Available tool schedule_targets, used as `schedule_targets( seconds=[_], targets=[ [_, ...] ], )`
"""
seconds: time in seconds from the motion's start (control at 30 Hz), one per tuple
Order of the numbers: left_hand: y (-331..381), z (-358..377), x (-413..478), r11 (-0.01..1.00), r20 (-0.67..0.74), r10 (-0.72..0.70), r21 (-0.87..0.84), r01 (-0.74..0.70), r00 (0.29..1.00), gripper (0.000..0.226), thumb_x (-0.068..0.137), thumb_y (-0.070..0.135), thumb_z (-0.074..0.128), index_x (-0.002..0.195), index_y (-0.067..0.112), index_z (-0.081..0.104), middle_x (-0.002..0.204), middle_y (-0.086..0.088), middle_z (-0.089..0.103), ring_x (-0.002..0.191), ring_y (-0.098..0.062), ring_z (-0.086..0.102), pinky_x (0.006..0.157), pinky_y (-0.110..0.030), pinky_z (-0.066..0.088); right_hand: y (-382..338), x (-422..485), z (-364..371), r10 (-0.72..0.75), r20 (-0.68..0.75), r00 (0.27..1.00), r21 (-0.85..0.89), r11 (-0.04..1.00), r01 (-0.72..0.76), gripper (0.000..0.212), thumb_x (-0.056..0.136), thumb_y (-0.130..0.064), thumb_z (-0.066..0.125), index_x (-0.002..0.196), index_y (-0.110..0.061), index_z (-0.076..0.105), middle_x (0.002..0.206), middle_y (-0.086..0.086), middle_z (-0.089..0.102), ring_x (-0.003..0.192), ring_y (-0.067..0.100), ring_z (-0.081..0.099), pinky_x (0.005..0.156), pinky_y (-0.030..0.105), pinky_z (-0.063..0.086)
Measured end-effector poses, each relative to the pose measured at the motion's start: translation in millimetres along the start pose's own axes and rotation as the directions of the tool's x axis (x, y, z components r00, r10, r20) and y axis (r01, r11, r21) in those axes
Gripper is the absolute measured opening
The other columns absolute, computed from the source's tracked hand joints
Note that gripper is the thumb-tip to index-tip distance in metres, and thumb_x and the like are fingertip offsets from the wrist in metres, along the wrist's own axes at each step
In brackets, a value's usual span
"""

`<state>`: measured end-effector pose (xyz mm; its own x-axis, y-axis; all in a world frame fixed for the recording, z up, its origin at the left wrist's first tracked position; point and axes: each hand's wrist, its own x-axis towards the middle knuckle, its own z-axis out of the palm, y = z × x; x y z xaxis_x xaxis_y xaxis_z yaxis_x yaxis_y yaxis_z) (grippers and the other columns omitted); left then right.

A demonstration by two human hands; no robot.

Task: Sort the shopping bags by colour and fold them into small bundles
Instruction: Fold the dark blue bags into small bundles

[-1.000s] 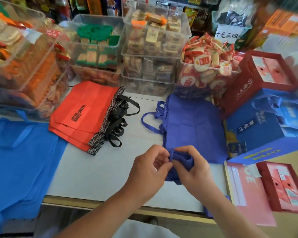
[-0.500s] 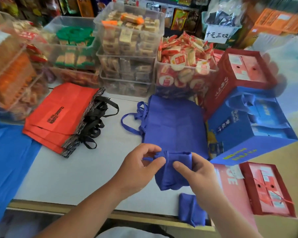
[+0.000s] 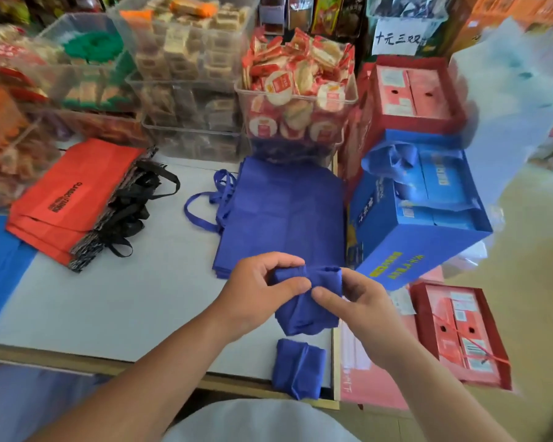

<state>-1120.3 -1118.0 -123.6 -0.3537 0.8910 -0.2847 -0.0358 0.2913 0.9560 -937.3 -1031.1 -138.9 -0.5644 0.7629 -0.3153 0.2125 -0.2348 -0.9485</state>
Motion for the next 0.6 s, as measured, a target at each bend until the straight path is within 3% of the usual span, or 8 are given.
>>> schedule_targets(
  seconds=[0.13, 0.27, 0.4, 0.47, 0.5, 0.57, 0.6],
  targets=[
    [-37.7, 20.4, 4.6, 0.986, 0.024, -0.151, -0.07, 0.152, 0.988, 0.036, 0.091, 0.027, 0.078, 0.124, 0.027, 0.065, 0.117, 0.009, 0.074, 0.111, -0.009, 0.069, 0.099, -0.033, 0.056, 43.0, 8.8, -10.2, 0.101, -0.138, 0.985, -0.013, 0.995, -0.103, 0.018, 0.085, -0.011, 0.08, 0.1, -0.005, 0.073, 0.098, 0.02, 0.075, 0.1, 0.041, 0.071, 0.088, 0.055, 0.059],
    [-76.2, 33.8, -2.0, 0.957, 0.108, -0.249, -0.123, 0.261, 0.963, 0.02, 0.098, 0.018, 0.068, 0.118, 0.019, 0.07, 0.112, 0.001, 0.077, 0.109, -0.02, 0.072, 0.094, -0.035, 0.058, 70.2, 9.2, -7.2, 0.242, -0.211, 0.947, 0.093, 0.969, -0.228, 0.01, 0.088, -0.001, 0.075, 0.097, -0.005, 0.074, 0.09, 0.009, 0.079, 0.089, 0.029, 0.077, 0.071, 0.031, 0.061],
    [-88.7, 39.1, 1.0, 0.863, 0.199, -0.353, -0.306, 0.401, 0.914, 0.026, 0.108, 0.018, 0.048, 0.124, 0.013, 0.068, 0.116, -0.008, 0.075, 0.112, -0.022, 0.071, 0.098, -0.036, 0.057, 91.8, 13.6, -6.7, 0.352, -0.262, 0.898, 0.178, 0.933, -0.314, 0.01, 0.091, -0.005, 0.073, 0.101, -0.006, 0.075, 0.094, 0.009, 0.079, 0.089, 0.024, 0.076, 0.074, 0.032, 0.06],
    [-99.3, 42.6, 5.8, 0.838, 0.107, -0.426, -0.328, 0.437, 0.898, 0.026, 0.108, 0.022, 0.049, 0.123, 0.014, 0.069, 0.115, -0.007, 0.076, 0.107, -0.02, 0.073, 0.097, -0.038, 0.058, 98.6, 19.0, -9.3, 0.36, -0.278, 0.891, 0.168, 0.931, -0.324, 0.012, 0.091, -0.005, 0.074, 0.103, -0.006, 0.074, 0.094, 0.007, 0.079, 0.088, 0.021, 0.077, 0.072, 0.029, 0.059],
    [-105.5, 44.1, 7.8, 0.876, -0.027, -0.43, -0.257, 0.409, 0.903, 0.022, 0.105, 0.024, 0.056, 0.121, 0.017, 0.07, 0.115, -0.003, 0.075, 0.104, -0.016, 0.073, 0.095, -0.037, 0.059, 99.1, 20.9, -10.2, 0.353, -0.285, 0.891, 0.16, 0.934, -0.319, 0.013, 0.091, -0.005, 0.074, 0.105, -0.006, 0.073, 0.094, 0.005, 0.079, 0.087, 0.019, 0.076, 0.07, 0.026, 0.059],
    [-115.1, 43.4, 9.2, 0.958, -0.284, -0.271, 0.016, 0.287, 0.92, 0.017, 0.096, 0.026, 0.069, 0.113, 0.024, 0.071, 0.112, 0.009, 0.072, 0.097, -0.005, 0.069, 0.088, -0.03, 0.059, 99.3, 23.9, -11.7, 0.339, -0.29, 0.895, 0.149, 0.94, -0.307, 0.014, 0.092, -0.006, 0.073, 0.106, -0.007, 0.071, 0.092, 0.002, 0.079, 0.084, 0.014, 0.076, 0.066, 0.021, 0.057],
    [-116.5, 43.1, 8.2, 0.974, -0.283, -0.167, 0.102, 0.203, 0.944, 0.018, 0.093, 0.027, 0.074, 0.11, 0.027, 0.07, 0.111, 0.014, 0.069, 0.096, -0.004, 0.067, 0.084, -0.025, 0.059, 98.9, 25.0, -12.3, 0.335, -0.289, 0.897, 0.143, 0.941, -0.306, 0.014, 0.093, -0.006, 0.072, 0.106, -0.008, 0.069, 0.092, 0.001, 0.079, 0.084, 0.013, 0.076, 0.066, 0.021, 0.057]
  ],
)
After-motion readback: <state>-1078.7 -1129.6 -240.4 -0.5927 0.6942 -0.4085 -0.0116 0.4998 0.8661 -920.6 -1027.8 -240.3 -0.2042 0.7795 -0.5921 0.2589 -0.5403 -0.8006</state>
